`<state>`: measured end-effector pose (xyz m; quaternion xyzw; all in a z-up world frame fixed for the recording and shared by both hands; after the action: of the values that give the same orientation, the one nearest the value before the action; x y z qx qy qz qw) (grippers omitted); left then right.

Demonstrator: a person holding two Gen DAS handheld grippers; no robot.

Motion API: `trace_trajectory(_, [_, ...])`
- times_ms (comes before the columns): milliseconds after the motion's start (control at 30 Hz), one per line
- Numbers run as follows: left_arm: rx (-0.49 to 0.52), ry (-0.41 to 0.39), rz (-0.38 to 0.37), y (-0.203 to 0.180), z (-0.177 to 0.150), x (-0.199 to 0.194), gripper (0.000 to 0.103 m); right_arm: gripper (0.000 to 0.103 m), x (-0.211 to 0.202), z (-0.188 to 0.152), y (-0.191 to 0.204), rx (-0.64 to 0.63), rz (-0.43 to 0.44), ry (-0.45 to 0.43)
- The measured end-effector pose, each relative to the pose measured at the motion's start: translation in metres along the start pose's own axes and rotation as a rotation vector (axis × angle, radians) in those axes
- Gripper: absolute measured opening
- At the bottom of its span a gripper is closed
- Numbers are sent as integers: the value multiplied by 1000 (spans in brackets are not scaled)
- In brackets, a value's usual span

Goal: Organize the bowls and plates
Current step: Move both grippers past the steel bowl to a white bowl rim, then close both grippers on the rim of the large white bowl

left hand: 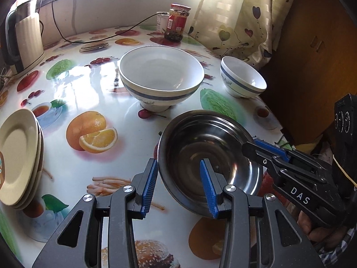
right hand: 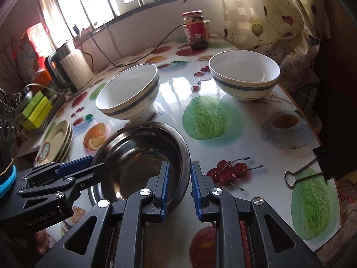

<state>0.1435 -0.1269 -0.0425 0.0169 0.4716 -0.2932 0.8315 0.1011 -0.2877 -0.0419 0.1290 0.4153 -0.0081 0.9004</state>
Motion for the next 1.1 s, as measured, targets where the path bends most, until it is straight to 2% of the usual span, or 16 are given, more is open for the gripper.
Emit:
trace_trajectory(133, [-10,-6,-4,1,3,-2,41,20,-1,2,-2,8,-11,2])
trace_trajectory(200, [-17,-31,1,4,7,-7,41,26,-4,5,-4,16,-16,-4])
trace_trajectory(300, [-24,-64,16,10,15,-15,41,28,-11,13,-4,13,-25,-32])
trace_trajectory(500, [-79,-104,51,29,51,-19,41,30,-15,50,10,-31,-24,-90])
trace_trajectory(667, [-141,-108,91,48,78,-12,41,30,-6,84,24,-59,-20,-119])
trace_trajectory(867, [-180,-86,100,63,93,5,41,30,23,109,32,-60,-29,-90])
trace_trajectory(1100, [-192,-60,104,72,96,23,41,30,49,115,40,-97,-40,-40])
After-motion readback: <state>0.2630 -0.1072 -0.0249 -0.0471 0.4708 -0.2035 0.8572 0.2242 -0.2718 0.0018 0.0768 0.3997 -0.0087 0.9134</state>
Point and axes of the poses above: each gripper's, at about its wrist camera, not at the fingertips, and x roughly the way its jaws point, y to its left, z to its top, the point moved 3 cm from there along x, roughly the way its jaws point, and after that the axes turned 1 degree about -z, right-handed, at the moved point
